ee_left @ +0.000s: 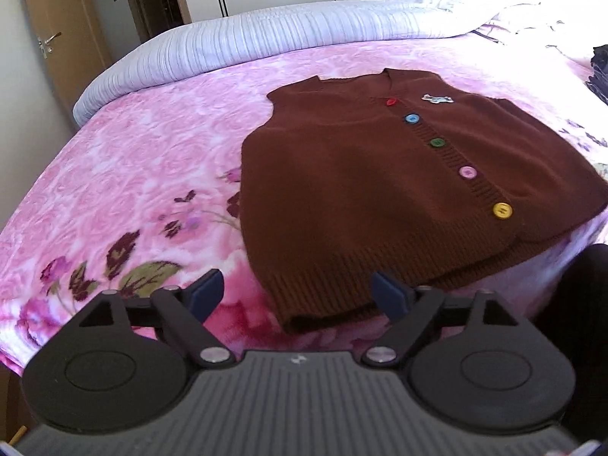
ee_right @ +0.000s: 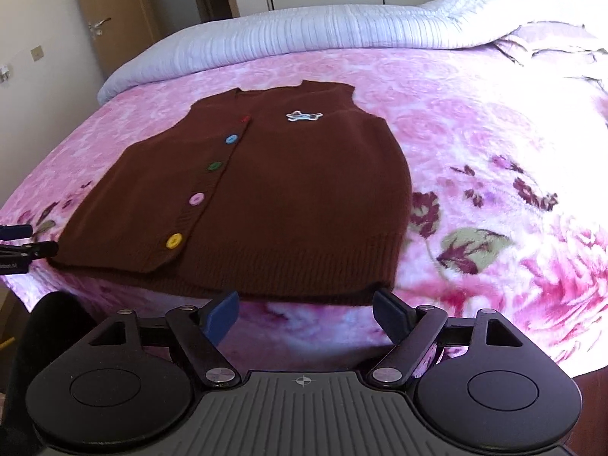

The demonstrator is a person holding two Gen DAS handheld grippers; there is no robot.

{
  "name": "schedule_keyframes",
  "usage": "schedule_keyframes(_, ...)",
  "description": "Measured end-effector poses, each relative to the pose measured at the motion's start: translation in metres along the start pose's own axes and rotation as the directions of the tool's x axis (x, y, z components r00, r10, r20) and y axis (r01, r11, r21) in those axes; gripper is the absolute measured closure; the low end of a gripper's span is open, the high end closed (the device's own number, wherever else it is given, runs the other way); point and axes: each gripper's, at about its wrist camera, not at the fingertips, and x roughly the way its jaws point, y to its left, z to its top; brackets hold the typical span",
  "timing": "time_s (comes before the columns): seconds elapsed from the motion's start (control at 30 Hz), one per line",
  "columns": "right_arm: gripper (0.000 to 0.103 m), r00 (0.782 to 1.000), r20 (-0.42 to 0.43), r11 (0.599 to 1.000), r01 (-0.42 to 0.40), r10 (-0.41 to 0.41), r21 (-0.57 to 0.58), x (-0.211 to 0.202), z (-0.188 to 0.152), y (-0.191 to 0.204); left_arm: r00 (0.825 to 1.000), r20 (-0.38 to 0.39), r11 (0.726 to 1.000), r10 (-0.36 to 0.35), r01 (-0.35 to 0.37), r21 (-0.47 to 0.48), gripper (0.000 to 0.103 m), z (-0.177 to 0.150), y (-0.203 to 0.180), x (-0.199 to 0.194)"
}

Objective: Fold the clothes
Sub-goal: 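Open both grippers and pull them back from the flattened vest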

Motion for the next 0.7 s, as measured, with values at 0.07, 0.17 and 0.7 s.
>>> schedule_keyframes(0.07, 0.022, 1.0, -0.001, 1.0, 0.003, -0.003, -0.011, -0.006, -0.003, 0.006, 1.0, -0.006, 1.0, 0.008, -0.008, -0.004, 0.019, -0.001, -0.004, -0.005)
schedule_keyframes(0.17, 0.022, 1.0, -0.006, 1.0, 0.001, -0.001, -0.021, -0.013, -0.008, 0.013, 1.0, -0.014, 1.0, 0.021, -0.021, -0.01, 0.019, -0.003, -0.01, -0.013)
schedule_keyframes(0.7, 0.021, 0.999, -0.018, 0.999, 0.041, -0.042, -0.022, -0.027, -0.034, 0.023, 1.0, -0.006, 0.997, -0.004, 0.004, -0.072, 0.018, -0.032, -0.034, -0.048)
